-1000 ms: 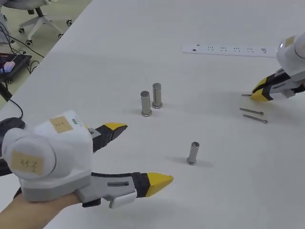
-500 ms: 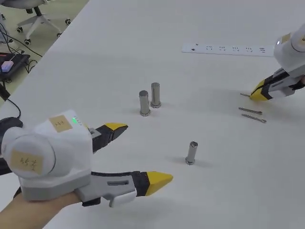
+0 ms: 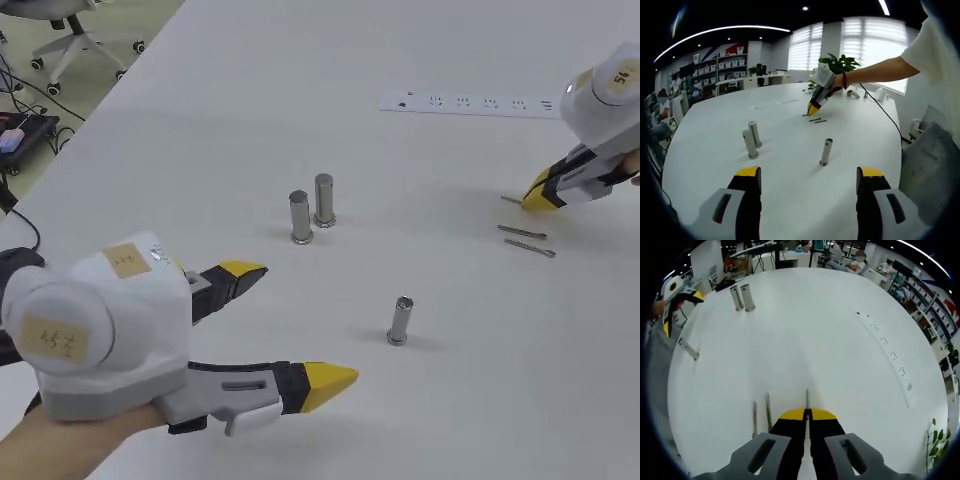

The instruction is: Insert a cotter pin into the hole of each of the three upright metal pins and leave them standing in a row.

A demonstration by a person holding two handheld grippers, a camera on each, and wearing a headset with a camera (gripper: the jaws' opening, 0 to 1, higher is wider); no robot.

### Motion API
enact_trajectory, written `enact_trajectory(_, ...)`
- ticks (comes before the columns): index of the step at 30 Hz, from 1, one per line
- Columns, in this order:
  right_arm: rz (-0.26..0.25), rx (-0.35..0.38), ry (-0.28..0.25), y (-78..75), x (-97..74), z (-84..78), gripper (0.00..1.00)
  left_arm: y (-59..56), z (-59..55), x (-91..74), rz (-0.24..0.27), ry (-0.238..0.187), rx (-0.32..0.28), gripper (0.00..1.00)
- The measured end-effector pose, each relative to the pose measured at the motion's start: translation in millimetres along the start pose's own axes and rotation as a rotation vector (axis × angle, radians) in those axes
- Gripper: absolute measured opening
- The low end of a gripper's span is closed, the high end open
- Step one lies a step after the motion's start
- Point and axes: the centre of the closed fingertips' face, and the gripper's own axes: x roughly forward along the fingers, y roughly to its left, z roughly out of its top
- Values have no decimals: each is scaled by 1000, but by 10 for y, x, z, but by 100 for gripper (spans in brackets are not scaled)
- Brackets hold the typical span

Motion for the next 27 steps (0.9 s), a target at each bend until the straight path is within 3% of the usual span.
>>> enact_trajectory(10,-26,-15,6,44,-41,13,2,30,14,-14,10,2,0,77)
enact_trajectory(16,-48,-28,-16,66,-120,79,1,31,46,-16,11,-3,-1,77)
enact_trajectory(22,-68,-63,-46,140,-196,166,1,31,103,-10,4,-21,-27,75)
enact_trajectory(27,-72,-96,-77,311,-287,272,1,33,134,-7,1,-25,-65,70)
